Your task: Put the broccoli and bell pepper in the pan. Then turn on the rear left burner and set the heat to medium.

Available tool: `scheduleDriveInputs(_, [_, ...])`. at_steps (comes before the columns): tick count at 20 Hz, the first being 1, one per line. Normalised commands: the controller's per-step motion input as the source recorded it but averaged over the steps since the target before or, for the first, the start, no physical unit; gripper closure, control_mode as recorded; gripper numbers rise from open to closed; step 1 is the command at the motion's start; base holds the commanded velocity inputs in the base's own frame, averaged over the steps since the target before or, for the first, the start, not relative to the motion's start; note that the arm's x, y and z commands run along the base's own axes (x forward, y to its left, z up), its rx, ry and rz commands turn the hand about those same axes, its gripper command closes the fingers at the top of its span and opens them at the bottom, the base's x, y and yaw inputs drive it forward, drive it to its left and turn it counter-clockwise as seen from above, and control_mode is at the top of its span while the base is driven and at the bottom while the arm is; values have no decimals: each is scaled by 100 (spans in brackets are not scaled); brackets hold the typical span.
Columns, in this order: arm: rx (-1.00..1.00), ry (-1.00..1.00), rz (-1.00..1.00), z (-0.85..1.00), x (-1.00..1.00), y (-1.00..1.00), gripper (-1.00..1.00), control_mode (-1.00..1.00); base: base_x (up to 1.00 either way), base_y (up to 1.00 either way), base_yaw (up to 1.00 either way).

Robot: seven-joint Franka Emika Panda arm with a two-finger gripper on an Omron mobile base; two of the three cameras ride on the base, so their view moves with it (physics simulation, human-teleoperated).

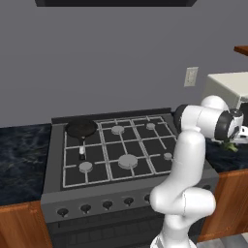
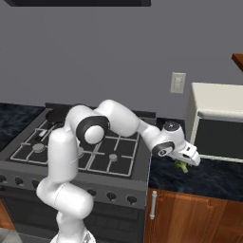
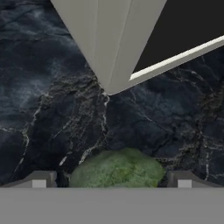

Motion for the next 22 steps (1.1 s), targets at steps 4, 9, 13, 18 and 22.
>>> scheduleDriveInputs(4, [1, 5, 0, -8, 0, 0, -100, -100, 0, 0, 0])
scheduleDriveInputs(9, [1, 2, 0, -3, 0, 0, -100, -100, 0, 0, 0])
scheduleDriveInputs(13, [0, 0, 0, 0, 0, 0, 100, -100, 0, 0, 0])
scheduleDriveInputs(18, [0, 0, 0, 0, 0, 0, 100, -100, 0, 0, 0])
scheduleDriveInputs(22, [2, 0, 0, 1, -8, 0, 100, -100, 0, 0, 0])
